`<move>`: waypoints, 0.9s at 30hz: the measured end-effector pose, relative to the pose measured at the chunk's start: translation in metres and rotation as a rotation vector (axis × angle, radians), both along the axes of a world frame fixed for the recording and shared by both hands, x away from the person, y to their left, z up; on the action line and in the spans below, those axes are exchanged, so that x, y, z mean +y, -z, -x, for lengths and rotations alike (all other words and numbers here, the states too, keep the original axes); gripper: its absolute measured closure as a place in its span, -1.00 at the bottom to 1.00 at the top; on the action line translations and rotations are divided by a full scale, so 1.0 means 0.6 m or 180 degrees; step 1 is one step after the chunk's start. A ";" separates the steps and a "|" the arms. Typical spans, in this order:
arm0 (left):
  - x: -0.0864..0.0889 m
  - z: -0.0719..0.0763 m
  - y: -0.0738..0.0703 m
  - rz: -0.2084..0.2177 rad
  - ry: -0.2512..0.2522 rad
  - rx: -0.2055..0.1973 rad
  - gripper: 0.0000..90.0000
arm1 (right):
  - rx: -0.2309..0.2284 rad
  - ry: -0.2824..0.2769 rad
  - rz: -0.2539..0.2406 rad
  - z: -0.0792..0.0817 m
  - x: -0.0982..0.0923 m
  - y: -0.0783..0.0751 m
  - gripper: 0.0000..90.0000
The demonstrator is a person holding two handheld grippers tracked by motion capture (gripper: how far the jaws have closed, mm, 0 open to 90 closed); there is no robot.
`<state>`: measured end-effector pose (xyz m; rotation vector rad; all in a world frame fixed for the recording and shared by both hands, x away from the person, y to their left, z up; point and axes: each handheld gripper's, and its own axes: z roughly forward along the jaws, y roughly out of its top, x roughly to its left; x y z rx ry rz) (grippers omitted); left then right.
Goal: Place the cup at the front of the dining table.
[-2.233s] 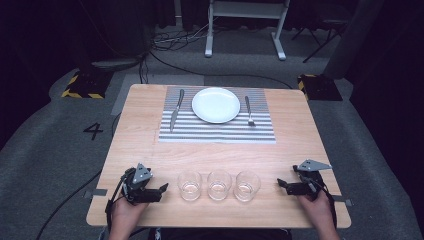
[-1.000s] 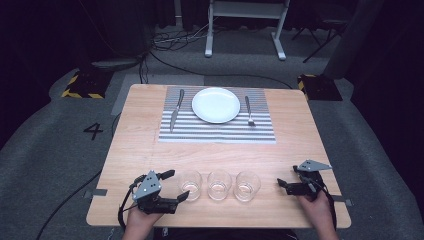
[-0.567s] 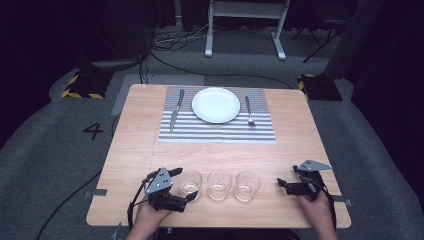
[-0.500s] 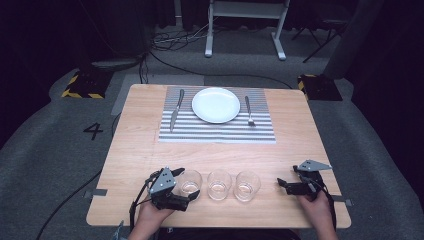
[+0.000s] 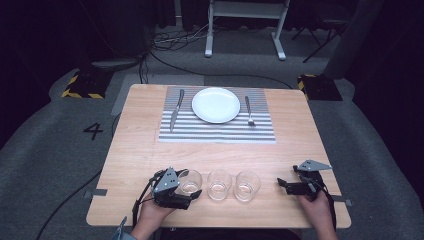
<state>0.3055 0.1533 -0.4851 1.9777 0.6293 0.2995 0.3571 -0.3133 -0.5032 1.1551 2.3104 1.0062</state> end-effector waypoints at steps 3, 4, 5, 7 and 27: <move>-0.001 0.000 -0.003 -0.0040 -0.0002 0.0027 -0.59 | 0.0001 0.0002 0.0003 0.000 0.000 0.000 -0.69; -0.002 0.000 -0.005 -0.0077 -0.0010 0.0052 -0.59 | -0.0001 0.0002 0.0004 0.000 0.000 0.000 -0.68; -0.002 0.000 -0.005 -0.0077 -0.0010 0.0052 -0.59 | -0.0001 0.0003 0.0002 0.000 0.000 0.000 -0.68; -0.003 -0.002 -0.009 -0.0136 -0.0006 0.0060 -0.59 | -0.0001 0.0009 0.0002 0.000 0.000 0.000 -0.68; 0.011 -0.025 -0.052 -0.0265 -0.0200 0.0331 -0.59 | 0.0001 0.0028 0.0005 0.000 0.000 0.000 -0.68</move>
